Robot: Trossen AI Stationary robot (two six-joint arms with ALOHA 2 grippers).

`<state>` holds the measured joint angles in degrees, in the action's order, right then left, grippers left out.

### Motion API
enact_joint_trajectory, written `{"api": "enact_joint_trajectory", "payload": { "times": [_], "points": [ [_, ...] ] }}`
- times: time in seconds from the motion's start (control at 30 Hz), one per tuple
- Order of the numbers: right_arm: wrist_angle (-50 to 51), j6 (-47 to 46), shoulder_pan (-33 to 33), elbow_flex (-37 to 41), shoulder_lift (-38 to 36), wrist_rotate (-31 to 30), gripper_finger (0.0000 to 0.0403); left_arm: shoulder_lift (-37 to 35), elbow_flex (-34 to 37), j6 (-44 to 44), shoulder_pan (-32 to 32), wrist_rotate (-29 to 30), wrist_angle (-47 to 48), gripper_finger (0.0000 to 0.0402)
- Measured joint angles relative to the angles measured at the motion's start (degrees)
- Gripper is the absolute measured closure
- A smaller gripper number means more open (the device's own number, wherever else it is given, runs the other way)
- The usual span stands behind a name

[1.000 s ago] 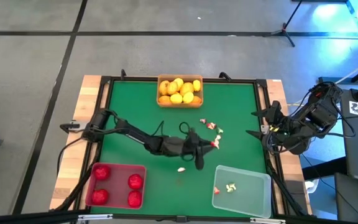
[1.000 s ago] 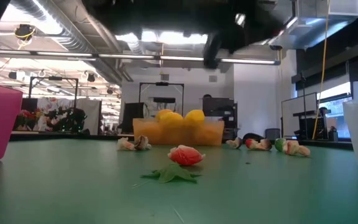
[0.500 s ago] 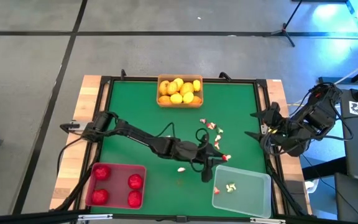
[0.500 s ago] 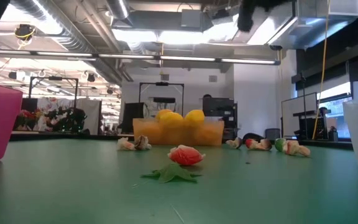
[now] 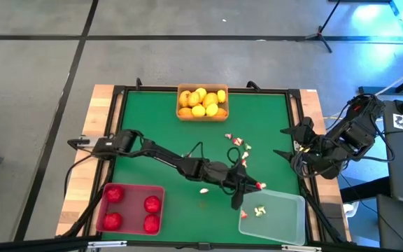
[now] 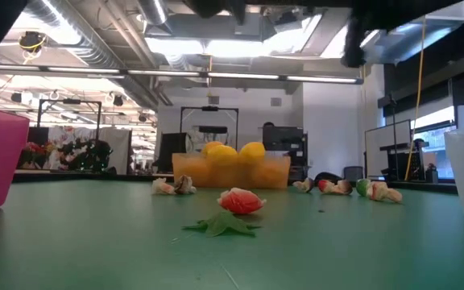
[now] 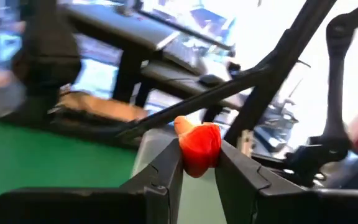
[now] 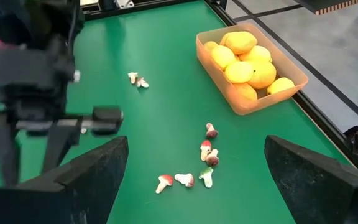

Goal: Sort produce into baskets
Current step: Put the red mushroom into the transparent bin, then put the brown mushroom into the transparent bin

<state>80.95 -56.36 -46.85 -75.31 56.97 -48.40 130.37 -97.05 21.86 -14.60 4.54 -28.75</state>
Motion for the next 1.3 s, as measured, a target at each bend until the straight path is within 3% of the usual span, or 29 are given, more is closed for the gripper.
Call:
{"api": "enact_joint_trajectory", "payload": {
  "times": [0.1,0.27,0.53,0.83,0.93,1.07,1.3],
  "points": [
    [-0.1,0.0,0.0,0.0,0.2,-0.1,0.0029,4.2,-7.6,-1.9,-0.4,-2.6,4.3,0.032],
    [-0.4,0.0,0.0,0.0,0.3,0.4,0.0029,8.9,-17.7,-6.0,-1.1,-5.1,19.7,0.032],
    [-0.5,0.0,0.0,0.0,0.3,1.0,0.0029,9.5,-18.0,-10.0,-1.9,-6.0,27.3,0.0302],
    [-0.5,0.0,0.0,0.0,0.3,1.5,0.0029,9.4,-18.0,-7.4,-1.7,-9.4,27.9,0.0204],
    [-0.5,0.0,0.0,0.0,0.3,1.6,0.0029,9.4,-18.1,-2.1,-1.1,-9.2,28.5,0.0178],
    [-0.5,0.0,0.0,0.0,0.3,1.7,0.0029,7.2,-18.7,2.2,1.8,-8.5,32.3,0.0168],
    [-0.3,0.0,0.0,0.0,0.3,2.0,0.0029,1.8,-19.0,-4.2,7.1,-5.1,40.0,0.0167]
  ]
}}
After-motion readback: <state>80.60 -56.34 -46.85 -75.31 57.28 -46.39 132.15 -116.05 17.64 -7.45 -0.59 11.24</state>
